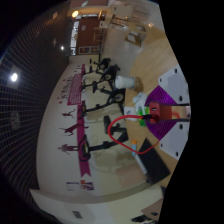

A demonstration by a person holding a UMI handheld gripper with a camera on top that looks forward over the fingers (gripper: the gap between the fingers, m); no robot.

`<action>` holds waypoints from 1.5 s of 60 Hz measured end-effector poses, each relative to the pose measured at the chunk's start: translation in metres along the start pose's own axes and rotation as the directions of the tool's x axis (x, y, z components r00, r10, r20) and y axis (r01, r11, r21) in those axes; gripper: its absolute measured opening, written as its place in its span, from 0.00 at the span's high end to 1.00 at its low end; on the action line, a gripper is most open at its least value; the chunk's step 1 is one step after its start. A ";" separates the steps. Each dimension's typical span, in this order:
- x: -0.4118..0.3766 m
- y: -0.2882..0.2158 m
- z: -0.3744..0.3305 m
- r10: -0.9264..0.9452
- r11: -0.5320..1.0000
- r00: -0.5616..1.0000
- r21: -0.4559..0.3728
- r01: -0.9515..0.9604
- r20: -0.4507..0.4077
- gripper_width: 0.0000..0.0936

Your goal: Unplug charger

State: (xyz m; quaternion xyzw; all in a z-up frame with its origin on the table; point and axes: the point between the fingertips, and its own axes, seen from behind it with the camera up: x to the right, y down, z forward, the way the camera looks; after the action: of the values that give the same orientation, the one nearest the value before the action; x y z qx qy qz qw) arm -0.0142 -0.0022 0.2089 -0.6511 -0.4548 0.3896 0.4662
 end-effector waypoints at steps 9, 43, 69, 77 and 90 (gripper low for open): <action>0.092 0.075 0.011 -0.066 0.973 0.995 -0.224 0.047 -0.079 0.83; 0.156 0.164 0.015 -0.210 0.875 0.977 -0.453 0.170 -0.040 0.09; 0.091 0.069 -0.222 -0.174 0.882 0.982 -0.432 0.190 0.076 0.09; 0.089 0.076 -0.277 -0.192 0.875 0.980 -0.442 0.199 0.060 0.09; 0.085 0.090 -0.300 -0.134 0.872 0.990 -0.470 0.135 0.036 0.09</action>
State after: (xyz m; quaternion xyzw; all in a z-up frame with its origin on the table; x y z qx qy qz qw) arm 0.3095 -0.0105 0.1936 -0.7112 -0.5806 0.2345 0.3195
